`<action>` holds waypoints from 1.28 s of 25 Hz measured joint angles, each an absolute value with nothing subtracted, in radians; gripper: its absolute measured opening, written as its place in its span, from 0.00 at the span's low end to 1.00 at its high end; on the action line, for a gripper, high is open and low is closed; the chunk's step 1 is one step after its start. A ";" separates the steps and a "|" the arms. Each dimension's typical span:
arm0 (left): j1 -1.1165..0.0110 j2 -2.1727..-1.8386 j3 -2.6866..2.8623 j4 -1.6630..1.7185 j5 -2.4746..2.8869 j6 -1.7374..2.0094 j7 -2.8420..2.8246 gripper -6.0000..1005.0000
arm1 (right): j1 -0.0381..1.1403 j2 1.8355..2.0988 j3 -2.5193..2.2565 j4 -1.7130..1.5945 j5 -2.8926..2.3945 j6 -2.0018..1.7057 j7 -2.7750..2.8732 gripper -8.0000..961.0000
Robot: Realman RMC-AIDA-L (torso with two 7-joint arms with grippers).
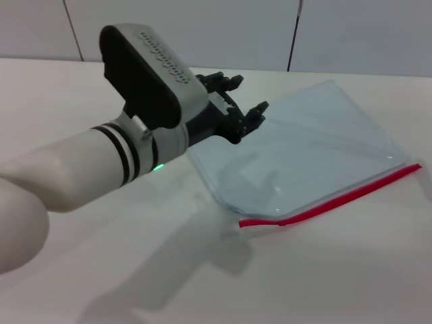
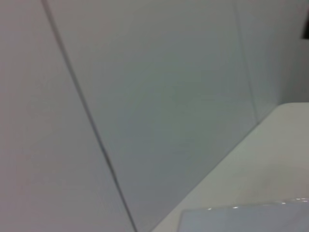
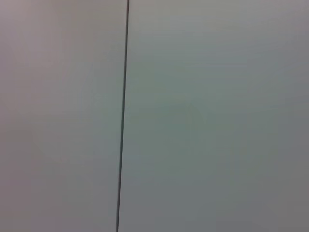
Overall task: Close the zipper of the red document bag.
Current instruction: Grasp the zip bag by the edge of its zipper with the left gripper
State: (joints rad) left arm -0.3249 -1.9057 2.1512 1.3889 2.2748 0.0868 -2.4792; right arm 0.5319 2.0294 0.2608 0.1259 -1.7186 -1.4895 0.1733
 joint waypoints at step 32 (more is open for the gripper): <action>-0.354 -2.026 2.114 1.707 2.752 1.057 -2.641 0.58 | 0.537 2.029 0.261 0.126 -1.713 -1.483 0.173 0.77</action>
